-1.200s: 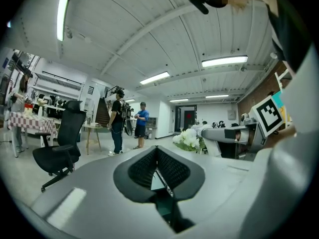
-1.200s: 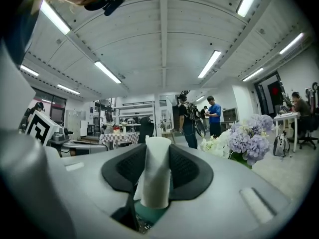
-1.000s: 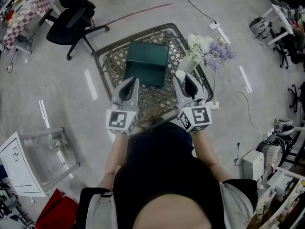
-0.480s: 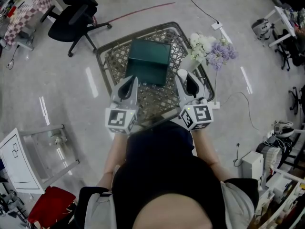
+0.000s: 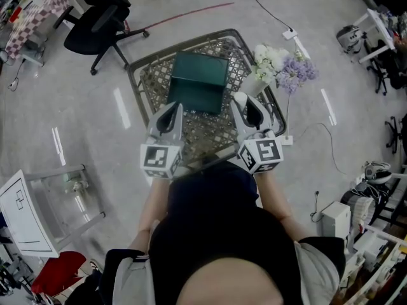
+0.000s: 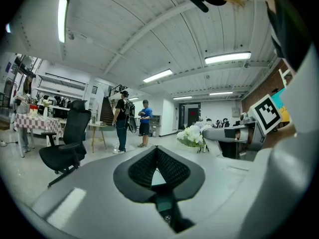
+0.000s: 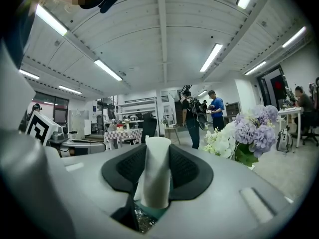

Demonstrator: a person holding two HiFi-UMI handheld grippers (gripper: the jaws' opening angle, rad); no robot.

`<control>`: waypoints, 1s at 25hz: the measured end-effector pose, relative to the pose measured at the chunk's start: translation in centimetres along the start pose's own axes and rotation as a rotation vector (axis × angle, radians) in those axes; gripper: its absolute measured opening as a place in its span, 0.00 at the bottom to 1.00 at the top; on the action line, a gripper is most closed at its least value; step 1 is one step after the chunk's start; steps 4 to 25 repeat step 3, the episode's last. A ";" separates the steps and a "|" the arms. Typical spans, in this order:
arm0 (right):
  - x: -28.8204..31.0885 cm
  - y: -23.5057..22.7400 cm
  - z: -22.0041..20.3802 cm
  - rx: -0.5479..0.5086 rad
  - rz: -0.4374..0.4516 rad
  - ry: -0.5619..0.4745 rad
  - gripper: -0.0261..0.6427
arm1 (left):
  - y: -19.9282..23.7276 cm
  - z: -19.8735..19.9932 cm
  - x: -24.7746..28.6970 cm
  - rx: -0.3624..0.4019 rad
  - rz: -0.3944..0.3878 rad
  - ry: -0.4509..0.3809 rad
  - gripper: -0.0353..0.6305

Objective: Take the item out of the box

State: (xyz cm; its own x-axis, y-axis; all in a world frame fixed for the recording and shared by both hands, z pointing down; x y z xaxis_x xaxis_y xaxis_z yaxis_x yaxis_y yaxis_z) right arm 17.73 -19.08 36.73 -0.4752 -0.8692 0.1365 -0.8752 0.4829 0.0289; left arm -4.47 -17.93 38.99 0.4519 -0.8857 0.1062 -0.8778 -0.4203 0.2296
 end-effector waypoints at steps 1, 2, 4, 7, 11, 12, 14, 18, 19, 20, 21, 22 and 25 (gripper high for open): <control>0.1 0.0 0.0 0.000 0.000 0.001 0.24 | 0.1 0.0 0.0 0.001 0.002 0.002 0.07; 0.1 0.0 0.0 0.001 0.000 0.003 0.24 | 0.1 0.1 0.1 0.001 0.004 0.004 0.07; 0.2 0.0 0.0 0.002 -0.001 0.004 0.24 | 0.1 0.2 0.1 0.002 0.005 0.006 0.07; 0.2 0.0 0.0 0.002 -0.001 0.004 0.24 | 0.1 0.2 0.1 0.002 0.005 0.006 0.07; 0.2 0.0 0.0 0.002 -0.001 0.004 0.24 | 0.1 0.2 0.1 0.002 0.005 0.006 0.07; 0.2 0.0 0.0 0.002 -0.001 0.004 0.24 | 0.1 0.2 0.1 0.002 0.005 0.006 0.07; 0.2 0.0 0.0 0.002 -0.001 0.004 0.24 | 0.1 0.2 0.1 0.002 0.005 0.006 0.07; 0.2 0.0 0.0 0.002 -0.001 0.004 0.24 | 0.1 0.2 0.1 0.002 0.005 0.006 0.07; 0.2 0.0 0.0 0.002 -0.001 0.004 0.24 | 0.1 0.2 0.1 0.002 0.005 0.006 0.07; 0.2 0.0 0.0 0.002 -0.001 0.004 0.24 | 0.1 0.2 0.1 0.002 0.005 0.006 0.07; 0.2 0.0 0.0 0.002 -0.001 0.004 0.24 | 0.1 0.2 0.1 0.002 0.005 0.006 0.07; 0.2 0.0 0.0 0.002 -0.001 0.004 0.24 | 0.1 0.2 0.1 0.002 0.005 0.006 0.07; 0.2 0.0 0.0 0.002 -0.001 0.004 0.24 | 0.1 0.2 0.1 0.002 0.005 0.006 0.07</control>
Point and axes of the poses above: the fingertips, and each gripper's own axes: x forward along the fingers, y to its left, z out of its top, the point moved 7 cm from there along -x, backward along the fingers, and after that the axes turned 8 degrees about -x, right-handed, at the moved point
